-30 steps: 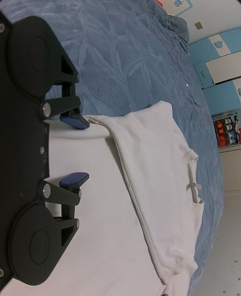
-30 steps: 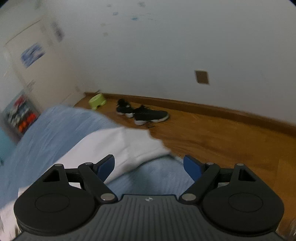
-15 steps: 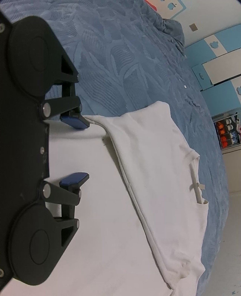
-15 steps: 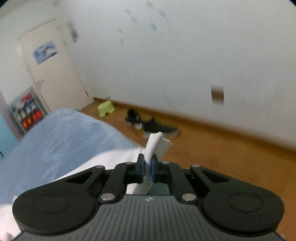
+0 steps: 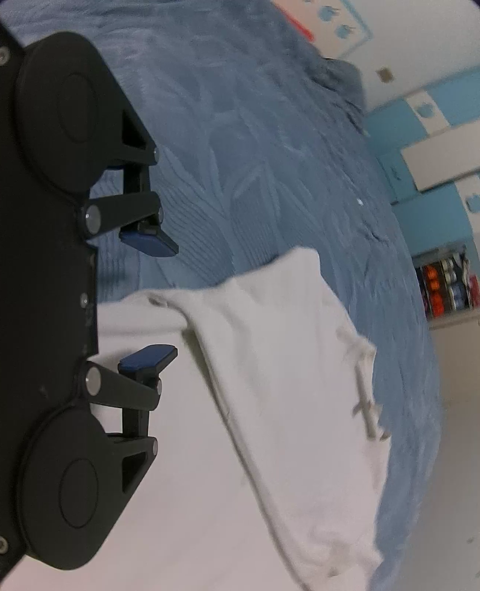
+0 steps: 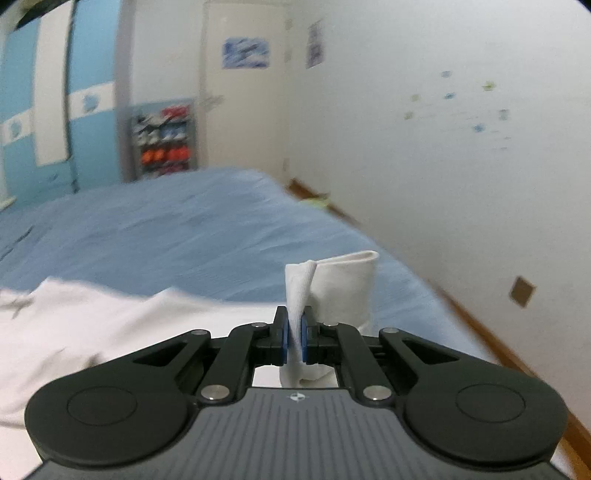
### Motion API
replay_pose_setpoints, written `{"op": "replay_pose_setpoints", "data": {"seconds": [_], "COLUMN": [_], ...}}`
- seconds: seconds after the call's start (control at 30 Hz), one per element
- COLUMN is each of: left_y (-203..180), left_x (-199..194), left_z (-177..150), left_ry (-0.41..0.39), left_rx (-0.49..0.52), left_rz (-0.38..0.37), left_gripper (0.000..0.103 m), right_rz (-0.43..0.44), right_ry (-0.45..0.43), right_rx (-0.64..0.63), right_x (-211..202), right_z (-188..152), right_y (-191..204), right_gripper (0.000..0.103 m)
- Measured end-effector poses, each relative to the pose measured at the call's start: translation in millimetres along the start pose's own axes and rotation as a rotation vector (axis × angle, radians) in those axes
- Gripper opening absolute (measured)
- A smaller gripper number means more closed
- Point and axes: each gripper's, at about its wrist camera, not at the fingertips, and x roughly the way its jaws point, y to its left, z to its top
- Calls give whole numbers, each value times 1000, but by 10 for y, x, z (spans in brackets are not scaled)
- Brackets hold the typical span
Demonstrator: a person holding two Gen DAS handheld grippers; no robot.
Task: Fold small clothes
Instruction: 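Grasp the sleeve cuff nearest the right gripper and lift it, then fold the held sleeve across the body and open the right gripper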
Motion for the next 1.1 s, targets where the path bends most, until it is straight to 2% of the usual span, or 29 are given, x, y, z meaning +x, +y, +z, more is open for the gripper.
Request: {"op": "replay_pose_setpoints", "data": {"seconds": [0.13, 0.2, 0.33, 0.4, 0.57, 0.8, 0.97, 1.1], "left_y": [-30, -65, -204, -255, -246, -52, 274, 325], "left_x": [-53, -46, -68, -39, 50, 51, 94, 106], "left_z": [-143, -178, -269, -291, -298, -389, -444, -489], "left_ry": [2, -2, 14, 21, 6, 12, 8, 16], "left_rx": [-91, -134, -223, -225, -186, -208, -234, -243], "left_rz": [-78, -69, -99, -111, -75, -35, -25, -19], "left_gripper": [54, 54, 54, 54, 54, 54, 54, 54], "right_rz": [93, 136, 253, 308, 411, 558, 671, 714], "right_ry": [54, 82, 129, 122, 112, 121, 184, 233], "right_rx": [-34, -35, 46, 64, 35, 7, -2, -27], "right_x": [-102, -144, -116, -143, -214, -466, -604, -603], "right_z": [-283, -362, -276, -202, -140, -108, -212, -437], "right_y": [727, 1059, 1532, 1787, 2460, 3255, 3807, 4105], "right_gripper": [6, 6, 6, 6, 6, 6, 6, 6]}}
